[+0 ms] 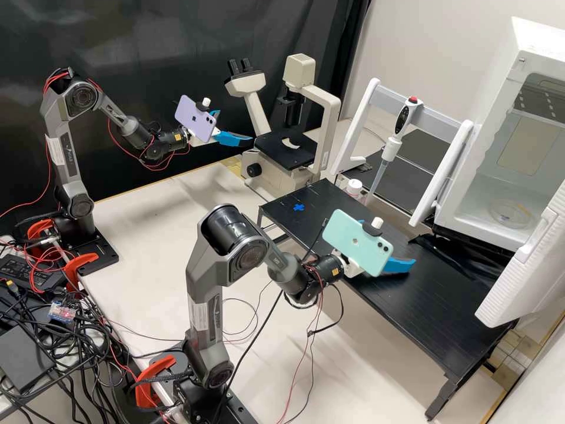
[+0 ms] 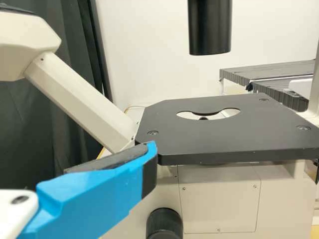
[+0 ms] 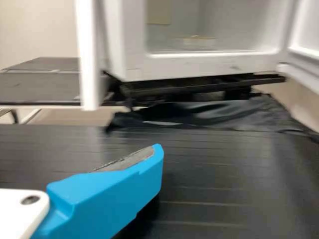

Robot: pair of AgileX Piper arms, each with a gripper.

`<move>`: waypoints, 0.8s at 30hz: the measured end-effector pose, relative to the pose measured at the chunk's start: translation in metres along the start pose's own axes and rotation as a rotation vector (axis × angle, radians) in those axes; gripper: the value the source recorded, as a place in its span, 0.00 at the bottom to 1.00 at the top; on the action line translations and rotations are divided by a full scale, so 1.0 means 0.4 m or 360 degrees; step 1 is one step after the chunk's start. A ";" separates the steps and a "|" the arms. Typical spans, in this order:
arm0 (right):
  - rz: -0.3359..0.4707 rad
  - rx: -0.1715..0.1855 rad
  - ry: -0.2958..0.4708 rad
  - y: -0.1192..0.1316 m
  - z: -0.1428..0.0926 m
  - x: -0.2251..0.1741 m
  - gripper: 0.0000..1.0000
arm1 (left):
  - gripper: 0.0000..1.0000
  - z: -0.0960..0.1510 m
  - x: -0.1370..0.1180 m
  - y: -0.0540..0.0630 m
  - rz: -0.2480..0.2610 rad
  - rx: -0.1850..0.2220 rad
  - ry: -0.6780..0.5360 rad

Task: Move the petri dish to the microscope

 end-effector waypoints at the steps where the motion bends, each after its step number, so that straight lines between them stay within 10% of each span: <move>1: 0.0021 0.0011 0.0001 0.009 0.005 -0.001 1.00 | 1.00 0.000 0.000 0.000 0.0000 0.0000 0.0000; 8: 0.0244 0.0112 -0.0016 0.115 0.036 0.038 1.00 | 1.00 0.000 0.000 0.000 0.0000 0.0000 0.0000; 24: 0.0370 0.0131 -0.0067 0.273 0.015 0.267 1.00 | 1.00 0.000 0.000 0.000 0.0000 0.0000 0.0000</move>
